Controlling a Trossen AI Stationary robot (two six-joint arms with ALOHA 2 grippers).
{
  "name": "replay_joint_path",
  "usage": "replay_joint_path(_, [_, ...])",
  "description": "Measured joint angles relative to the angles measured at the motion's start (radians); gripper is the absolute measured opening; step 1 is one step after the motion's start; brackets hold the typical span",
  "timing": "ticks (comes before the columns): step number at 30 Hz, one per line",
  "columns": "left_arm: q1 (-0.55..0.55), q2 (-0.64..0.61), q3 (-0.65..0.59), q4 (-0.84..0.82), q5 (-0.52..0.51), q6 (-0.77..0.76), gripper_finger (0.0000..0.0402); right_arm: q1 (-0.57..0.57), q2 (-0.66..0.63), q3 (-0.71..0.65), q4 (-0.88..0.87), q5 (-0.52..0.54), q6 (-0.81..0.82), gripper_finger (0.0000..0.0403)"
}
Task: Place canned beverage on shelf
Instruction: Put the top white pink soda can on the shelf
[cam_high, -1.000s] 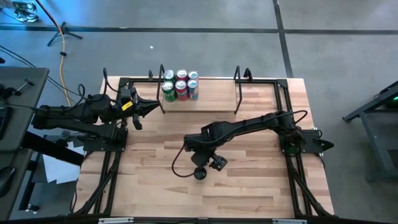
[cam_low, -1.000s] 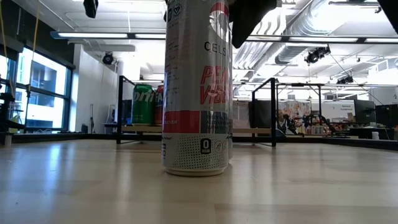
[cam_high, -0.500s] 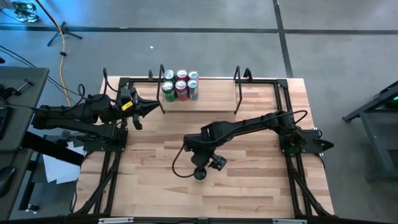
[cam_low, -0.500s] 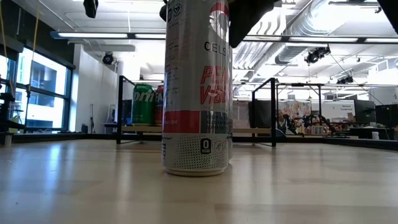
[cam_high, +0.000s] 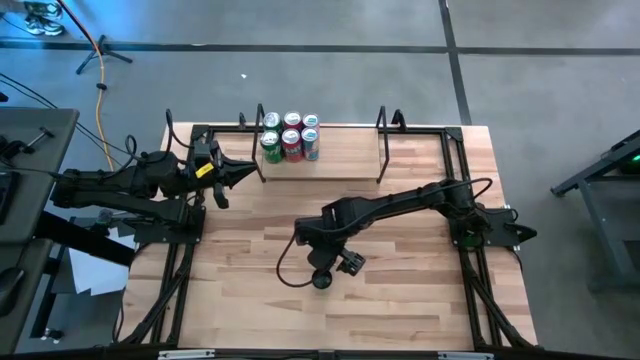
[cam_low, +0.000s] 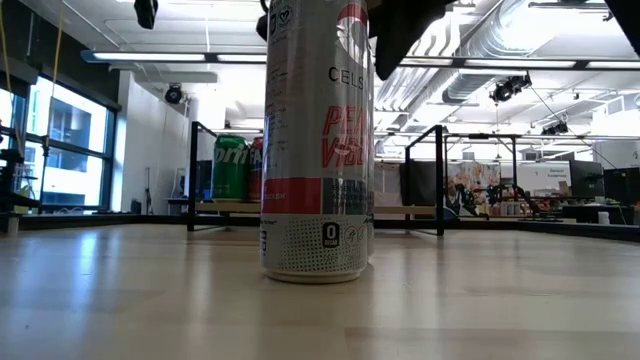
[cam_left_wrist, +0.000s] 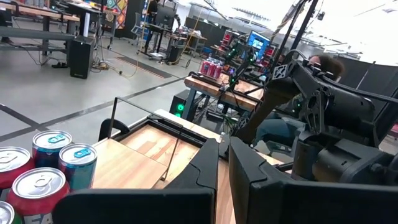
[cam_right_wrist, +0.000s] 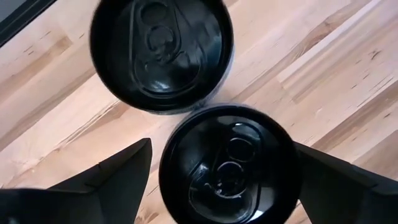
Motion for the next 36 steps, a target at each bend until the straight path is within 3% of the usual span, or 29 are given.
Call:
replay_joint_path(11, [0.0, 0.0, 0.0, 0.0, 0.0, 0.0, 0.0, 0.0, 0.008, 0.0, 0.008, 0.002, -0.002, 0.0336])
replay_joint_path(24, [0.0, 0.0, 0.0, 0.0, 0.0, 0.0, 0.0, 0.0, 0.008, 0.0, 0.009, 0.016, -0.002, 0.0246])
replay_joint_path(36, [0.0, 0.0, 0.0, 0.0, 0.0, 0.0, 0.0, 0.0, 0.008, 0.0, 0.001, 0.016, -0.003, 0.0248])
